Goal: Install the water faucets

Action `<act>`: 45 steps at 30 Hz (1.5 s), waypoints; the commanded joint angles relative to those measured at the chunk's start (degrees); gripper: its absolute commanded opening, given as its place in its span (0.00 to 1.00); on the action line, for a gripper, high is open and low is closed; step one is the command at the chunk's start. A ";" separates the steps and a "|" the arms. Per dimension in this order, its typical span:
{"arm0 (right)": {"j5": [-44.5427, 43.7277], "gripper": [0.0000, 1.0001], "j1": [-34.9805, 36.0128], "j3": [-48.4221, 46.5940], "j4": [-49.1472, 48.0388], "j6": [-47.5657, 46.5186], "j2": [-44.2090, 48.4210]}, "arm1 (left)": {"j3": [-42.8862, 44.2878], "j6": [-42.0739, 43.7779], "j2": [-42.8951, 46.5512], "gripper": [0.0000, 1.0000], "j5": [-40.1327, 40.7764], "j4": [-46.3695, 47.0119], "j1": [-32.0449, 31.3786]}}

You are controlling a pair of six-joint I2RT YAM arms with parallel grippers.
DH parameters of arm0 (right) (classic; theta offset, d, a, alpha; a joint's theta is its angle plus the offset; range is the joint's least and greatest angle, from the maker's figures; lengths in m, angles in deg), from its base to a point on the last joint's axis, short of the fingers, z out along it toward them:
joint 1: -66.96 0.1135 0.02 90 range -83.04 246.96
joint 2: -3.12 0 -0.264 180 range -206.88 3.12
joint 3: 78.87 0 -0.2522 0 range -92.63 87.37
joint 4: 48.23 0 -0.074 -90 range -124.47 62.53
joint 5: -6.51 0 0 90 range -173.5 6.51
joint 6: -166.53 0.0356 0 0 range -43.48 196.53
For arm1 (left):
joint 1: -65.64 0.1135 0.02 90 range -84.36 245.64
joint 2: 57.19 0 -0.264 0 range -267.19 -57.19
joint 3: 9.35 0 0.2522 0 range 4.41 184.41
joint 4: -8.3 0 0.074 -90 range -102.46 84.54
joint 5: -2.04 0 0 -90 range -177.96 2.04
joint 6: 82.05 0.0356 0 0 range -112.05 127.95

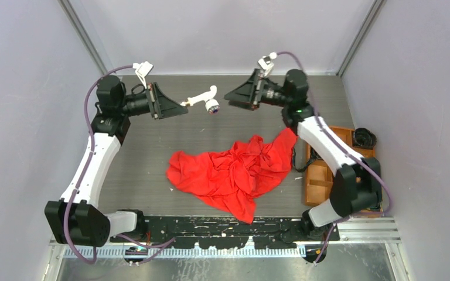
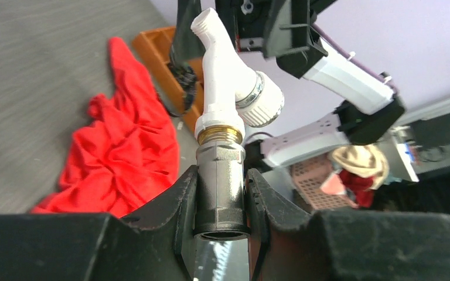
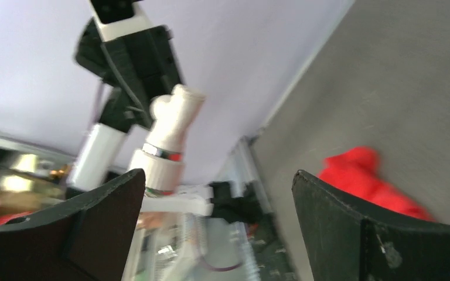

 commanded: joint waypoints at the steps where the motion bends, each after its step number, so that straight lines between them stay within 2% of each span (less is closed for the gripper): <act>1: -7.00 1.00 -7.69 -5.03 28.24 -38.75 12.90 | 6.21 -12.57 -0.33 0.00 -7.34 3.35 0.15; 3: -16.44 1.00 -8.45 -2.02 30.25 -50.74 19.28 | 7.58 -12.59 -0.62 0.00 -7.47 -0.29 0.03; 7: -30.22 1.00 -8.41 14.72 11.58 -65.87 34.98 | 8.55 -13.86 -0.78 0.00 -9.59 -0.30 -1.03; 9: -27.13 1.00 -8.44 26.29 -2.23 -76.82 40.92 | 9.13 -14.84 -1.10 0.00 -11.01 0.37 -2.28; 11: -18.18 1.00 -8.45 32.14 -14.83 -86.07 43.57 | 9.47 -15.15 -1.05 0.00 -11.56 0.51 -3.87; 12: -16.72 1.00 -8.43 32.21 -16.64 -86.58 43.24 | 9.48 -15.19 -0.98 0.00 -11.37 0.58 -4.67; 15: -9.13 1.00 -8.25 28.46 -13.64 -91.02 40.61 | 10.05 -15.80 -0.85 0.00 -11.77 0.72 -6.89; 18: -5.83 1.00 -7.34 27.62 -15.81 -96.10 39.42 | 10.84 -18.99 -1.62 0.00 -14.29 0.64 -8.36; 22: -3.10 0.93 -5.63 27.44 -20.22 -101.45 39.86 | 10.82 -22.67 -3.31 0.00 -16.88 0.63 -10.20; 25: 0.54 0.89 -3.29 24.84 -16.82 -106.47 40.39 | 11.07 -24.58 -3.55 0.00 -17.71 0.70 -12.02; 29: 4.42 0.84 1.76 19.15 -2.32 -118.79 40.66 | 11.12 -25.62 -3.15 0.00 -17.87 0.63 -13.39; 33: 6.47 0.76 5.27 15.32 6.29 -126.48 38.58 | 10.76 -25.74 -3.20 0.00 -18.15 0.67 -13.57; 42: 13.63 0.74 5.77 8.05 20.61 -134.10 33.14 | 10.87 -25.91 -3.50 0.00 -18.67 0.97 -13.58; 45: 14.71 0.71 6.02 7.22 21.42 -134.89 31.73 | 11.05 -26.08 -3.59 0.00 -18.81 1.14 -13.62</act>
